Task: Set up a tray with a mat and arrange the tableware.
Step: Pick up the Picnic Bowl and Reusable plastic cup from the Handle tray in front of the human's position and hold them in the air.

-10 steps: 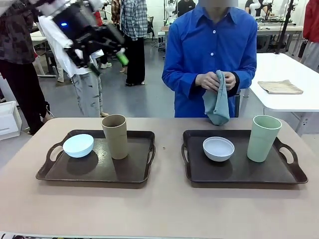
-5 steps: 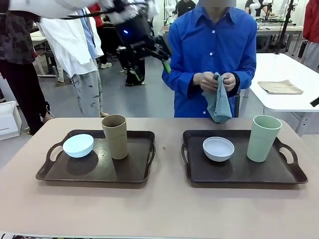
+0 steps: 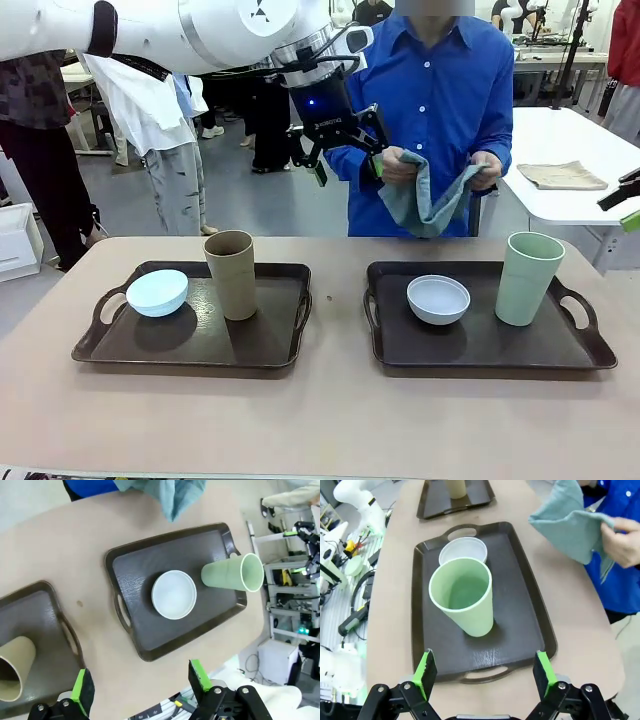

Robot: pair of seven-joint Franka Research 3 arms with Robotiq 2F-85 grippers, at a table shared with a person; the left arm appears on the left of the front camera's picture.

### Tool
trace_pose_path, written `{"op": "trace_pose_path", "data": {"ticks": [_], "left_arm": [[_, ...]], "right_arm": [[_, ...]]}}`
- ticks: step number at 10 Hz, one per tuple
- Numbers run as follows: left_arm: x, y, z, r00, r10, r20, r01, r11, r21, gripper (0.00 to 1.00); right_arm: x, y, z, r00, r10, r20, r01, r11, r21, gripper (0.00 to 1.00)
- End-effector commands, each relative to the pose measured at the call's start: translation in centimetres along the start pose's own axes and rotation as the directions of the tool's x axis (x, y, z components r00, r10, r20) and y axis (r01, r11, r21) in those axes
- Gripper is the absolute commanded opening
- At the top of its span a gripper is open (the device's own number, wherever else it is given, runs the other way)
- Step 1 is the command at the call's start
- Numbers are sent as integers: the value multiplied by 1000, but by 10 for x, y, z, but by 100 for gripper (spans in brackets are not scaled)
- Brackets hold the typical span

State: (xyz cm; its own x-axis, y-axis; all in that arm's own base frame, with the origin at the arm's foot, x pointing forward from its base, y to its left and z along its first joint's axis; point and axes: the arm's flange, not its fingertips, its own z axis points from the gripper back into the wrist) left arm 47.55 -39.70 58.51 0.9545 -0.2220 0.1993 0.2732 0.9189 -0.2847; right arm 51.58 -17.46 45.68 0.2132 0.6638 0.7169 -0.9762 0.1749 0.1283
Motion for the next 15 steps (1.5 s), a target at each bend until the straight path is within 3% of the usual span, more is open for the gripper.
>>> {"op": "trace_pose_path", "data": {"ticks": [1, 4, 5, 6, 9, 12, 15], "left_arm": [[-7, 4, 10, 1000, 3, 13, -3, 1000, 9, 100], [0, 2, 8, 1000, 3, 13, -3, 1000, 2, 100], [7, 1, -1, 1000, 9, 8, -9, 998, -56, 100], [9, -7, -11, 1000, -3, -11, 2, 997, -73, 100], [13, -31, -35, 999, -23, -41, 21, 998, -53, 100], [20, -54, -86, 996, -77, -50, 75, 996, -42, 100], [26, -70, -122, 992, -66, -109, 64, 998, -19, 100]], "right_arm": [[3, 1, 2, 1000, -15, -25, 15, 1000, -16, 100], [-2, 1, 4, 1000, -4, -1, 4, 1000, -12, 100], [-6, -6, -13, 978, 196, 69, -205, 965, 163, 100], [-11, -14, -26, 968, 232, 95, -247, 947, 205, 100], [-32, -22, -41, 985, 149, 90, -172, 925, 338, 100], [-40, -30, -57, 980, 138, 141, -178, 925, 336, 100], [-36, -40, -83, 971, 160, 179, -211, 922, 325, 100]]}}
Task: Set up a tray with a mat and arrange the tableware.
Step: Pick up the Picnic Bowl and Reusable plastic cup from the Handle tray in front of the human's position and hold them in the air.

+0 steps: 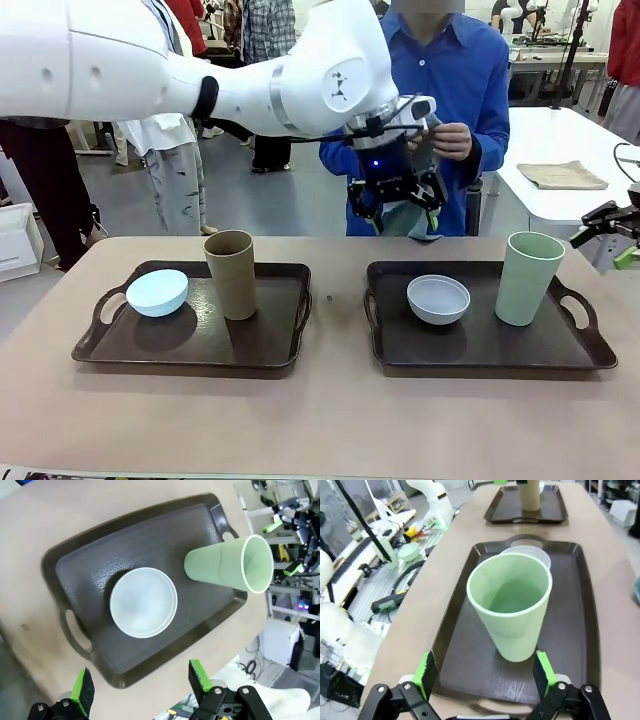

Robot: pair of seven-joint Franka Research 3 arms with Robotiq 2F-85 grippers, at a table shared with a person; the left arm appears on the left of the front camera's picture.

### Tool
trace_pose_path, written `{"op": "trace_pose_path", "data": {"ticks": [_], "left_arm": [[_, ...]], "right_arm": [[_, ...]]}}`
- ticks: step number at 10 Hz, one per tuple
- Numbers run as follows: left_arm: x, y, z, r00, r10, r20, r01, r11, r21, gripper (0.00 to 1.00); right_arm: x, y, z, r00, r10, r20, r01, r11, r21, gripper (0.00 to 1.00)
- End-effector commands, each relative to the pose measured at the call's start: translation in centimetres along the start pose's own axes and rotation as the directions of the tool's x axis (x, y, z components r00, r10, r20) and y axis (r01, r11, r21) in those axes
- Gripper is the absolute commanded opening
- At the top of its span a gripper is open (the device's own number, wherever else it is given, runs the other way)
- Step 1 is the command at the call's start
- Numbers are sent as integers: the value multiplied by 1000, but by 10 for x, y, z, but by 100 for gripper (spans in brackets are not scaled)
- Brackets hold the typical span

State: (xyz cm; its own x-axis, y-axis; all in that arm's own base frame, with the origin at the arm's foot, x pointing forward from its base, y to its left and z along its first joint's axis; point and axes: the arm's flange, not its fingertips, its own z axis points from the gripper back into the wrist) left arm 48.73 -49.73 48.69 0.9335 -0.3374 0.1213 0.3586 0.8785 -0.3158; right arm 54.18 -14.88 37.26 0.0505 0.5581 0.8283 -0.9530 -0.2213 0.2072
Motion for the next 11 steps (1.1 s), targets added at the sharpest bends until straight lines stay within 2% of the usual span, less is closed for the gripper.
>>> {"op": "trace_pose_path", "data": {"ticks": [1, 5, 11], "left_arm": [[14, -9, -1, 1000, 23, -10, -23, 999, 24, 100], [19, -14, -34, 998, 37, -53, -34, 998, 59, 100], [27, -15, -69, 997, 50, -55, -37, 977, 211, 100]], "right_arm": [[-3, -16, -11, 1000, 10, 17, -9, 999, -43, 100], [-8, -33, -45, 1000, -2, -1, 2, 998, -69, 100], [-8, -42, -83, 1000, 17, 8, -17, 1000, -21, 100]]}}
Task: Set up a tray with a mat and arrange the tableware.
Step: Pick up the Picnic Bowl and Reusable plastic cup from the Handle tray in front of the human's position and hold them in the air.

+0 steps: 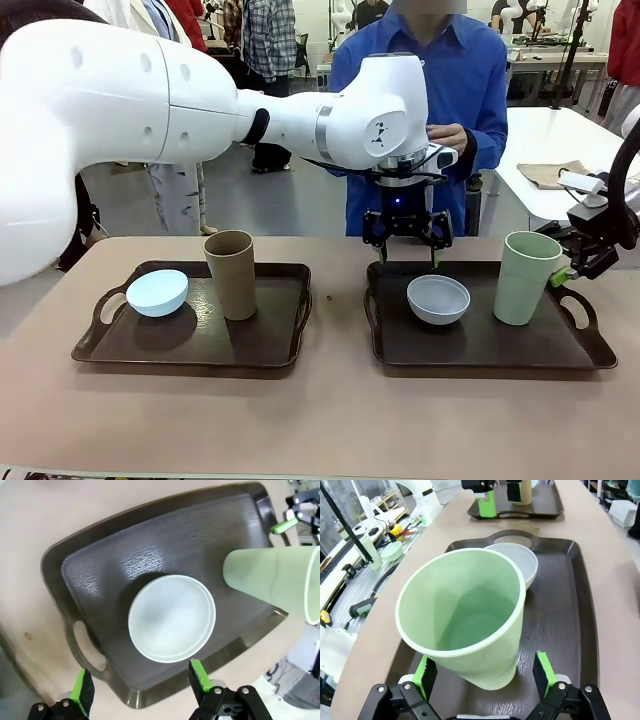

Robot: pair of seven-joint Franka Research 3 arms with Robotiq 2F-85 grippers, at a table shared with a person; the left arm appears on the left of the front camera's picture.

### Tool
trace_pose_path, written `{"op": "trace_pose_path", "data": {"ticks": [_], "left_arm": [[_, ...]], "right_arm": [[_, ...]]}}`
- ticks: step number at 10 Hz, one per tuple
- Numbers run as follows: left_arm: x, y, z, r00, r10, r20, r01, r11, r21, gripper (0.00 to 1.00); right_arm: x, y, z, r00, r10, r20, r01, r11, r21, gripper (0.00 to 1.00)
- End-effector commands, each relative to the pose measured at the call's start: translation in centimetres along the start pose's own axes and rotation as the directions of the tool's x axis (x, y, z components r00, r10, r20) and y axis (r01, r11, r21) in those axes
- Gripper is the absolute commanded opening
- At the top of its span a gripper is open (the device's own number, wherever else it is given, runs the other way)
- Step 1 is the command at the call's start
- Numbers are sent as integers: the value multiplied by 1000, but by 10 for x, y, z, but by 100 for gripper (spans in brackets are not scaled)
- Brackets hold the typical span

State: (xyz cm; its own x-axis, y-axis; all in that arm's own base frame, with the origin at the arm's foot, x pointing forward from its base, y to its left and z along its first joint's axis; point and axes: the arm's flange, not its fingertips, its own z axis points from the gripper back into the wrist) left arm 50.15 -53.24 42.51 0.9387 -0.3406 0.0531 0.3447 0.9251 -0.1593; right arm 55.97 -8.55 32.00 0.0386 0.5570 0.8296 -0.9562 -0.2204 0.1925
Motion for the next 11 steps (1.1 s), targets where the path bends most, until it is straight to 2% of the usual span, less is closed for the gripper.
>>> {"op": "trace_pose_path", "data": {"ticks": [1, 3, 4, 5, 7, 11], "left_arm": [[13, -10, -2, 999, 36, 9, -36, 998, 56, 100], [21, -8, -9, 998, 65, 16, -66, 995, 70, 100], [12, -3, 11, 999, 45, -18, -46, 998, -39, 100], [7, 0, -13, 1000, 24, 1, -24, 999, 26, 100], [9, 1, -9, 999, 34, 2, -34, 999, 7, 100], [15, -2, -24, 995, 98, -5, -98, 995, 16, 100]], "right_arm": [[0, 2, -14, 1000, 11, 13, -11, 1000, -2, 100], [2, 12, -20, 999, 28, 35, -29, 999, 34, 100], [-1, 1, -9, 1000, -2, 10, 2, 1000, 18, 100], [-1, 1, -9, 1000, -2, 10, 2, 1000, 18, 100], [-2, 4, -11, 1000, -2, 18, 2, 1000, 26, 100], [-11, -12, -42, 999, -31, 25, 28, 994, 106, 100]]}}
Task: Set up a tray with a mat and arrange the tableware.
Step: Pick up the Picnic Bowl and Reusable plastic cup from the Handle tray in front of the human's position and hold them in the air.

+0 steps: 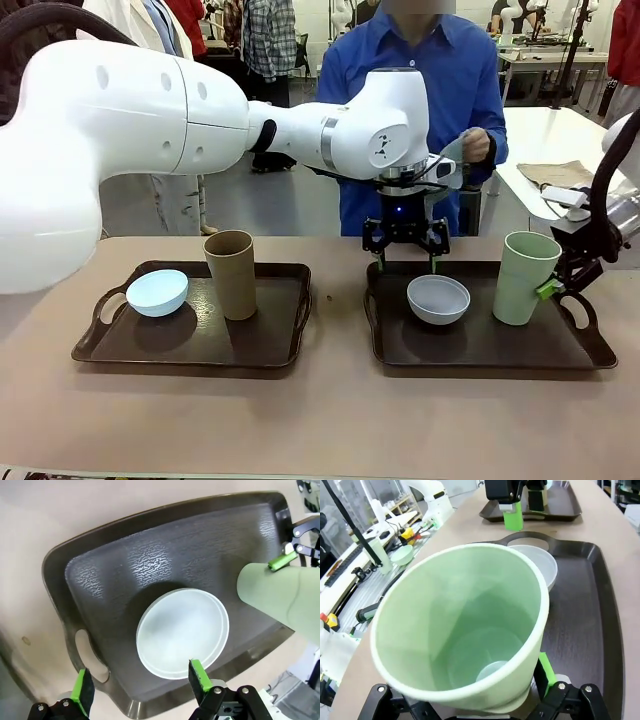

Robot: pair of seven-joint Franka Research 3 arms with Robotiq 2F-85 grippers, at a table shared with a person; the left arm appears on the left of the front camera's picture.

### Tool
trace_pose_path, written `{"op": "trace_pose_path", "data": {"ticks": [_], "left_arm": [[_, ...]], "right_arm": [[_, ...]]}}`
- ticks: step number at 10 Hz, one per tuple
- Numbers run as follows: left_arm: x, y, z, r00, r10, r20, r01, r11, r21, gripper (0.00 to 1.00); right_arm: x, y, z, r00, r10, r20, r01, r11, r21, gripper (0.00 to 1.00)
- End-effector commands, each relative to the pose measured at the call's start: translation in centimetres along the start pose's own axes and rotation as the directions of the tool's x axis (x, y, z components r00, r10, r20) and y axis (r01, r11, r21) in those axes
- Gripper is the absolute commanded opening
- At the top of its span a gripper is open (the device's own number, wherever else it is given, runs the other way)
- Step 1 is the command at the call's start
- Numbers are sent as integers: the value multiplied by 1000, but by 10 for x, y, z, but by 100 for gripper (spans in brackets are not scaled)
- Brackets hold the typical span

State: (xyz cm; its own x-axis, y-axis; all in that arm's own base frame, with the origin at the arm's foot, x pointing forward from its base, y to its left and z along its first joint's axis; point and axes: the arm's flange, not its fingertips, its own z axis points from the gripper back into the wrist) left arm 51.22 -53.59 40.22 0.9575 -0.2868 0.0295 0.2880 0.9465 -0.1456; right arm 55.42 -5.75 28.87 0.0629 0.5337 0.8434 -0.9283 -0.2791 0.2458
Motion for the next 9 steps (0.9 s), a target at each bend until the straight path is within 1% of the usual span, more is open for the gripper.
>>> {"op": "trace_pose_path", "data": {"ticks": [1, 5, 6, 7, 8, 9], "left_arm": [[9, -10, -9, 999, 41, 1, -41, 999, 1, 100], [25, -16, -43, 996, 64, -64, -62, 997, 39, 100], [27, -16, -45, 996, 61, -66, -58, 997, 42, 96], [27, -15, -48, 995, 63, -82, -59, 997, 54, 54], [26, -14, -48, 994, 67, -90, -62, 997, 55, 49], [27, -15, -47, 993, 71, -99, -65, 996, 55, 5]], "right_arm": [[-4, -7, -5, 1000, -19, -8, 19, 1000, 11, 100], [-9, -17, -16, 1000, -3, 9, 3, 1000, 12, 100], [-10, -18, -15, 1000, 6, 9, -6, 1000, 8, 89], [-10, -19, -14, 1000, 17, 16, -17, 1000, 8, 42], [-10, -19, -14, 999, 24, 23, -25, 1000, 8, 31], [-10, -20, -13, 999, 31, 29, -31, 999, 10, 0]]}}
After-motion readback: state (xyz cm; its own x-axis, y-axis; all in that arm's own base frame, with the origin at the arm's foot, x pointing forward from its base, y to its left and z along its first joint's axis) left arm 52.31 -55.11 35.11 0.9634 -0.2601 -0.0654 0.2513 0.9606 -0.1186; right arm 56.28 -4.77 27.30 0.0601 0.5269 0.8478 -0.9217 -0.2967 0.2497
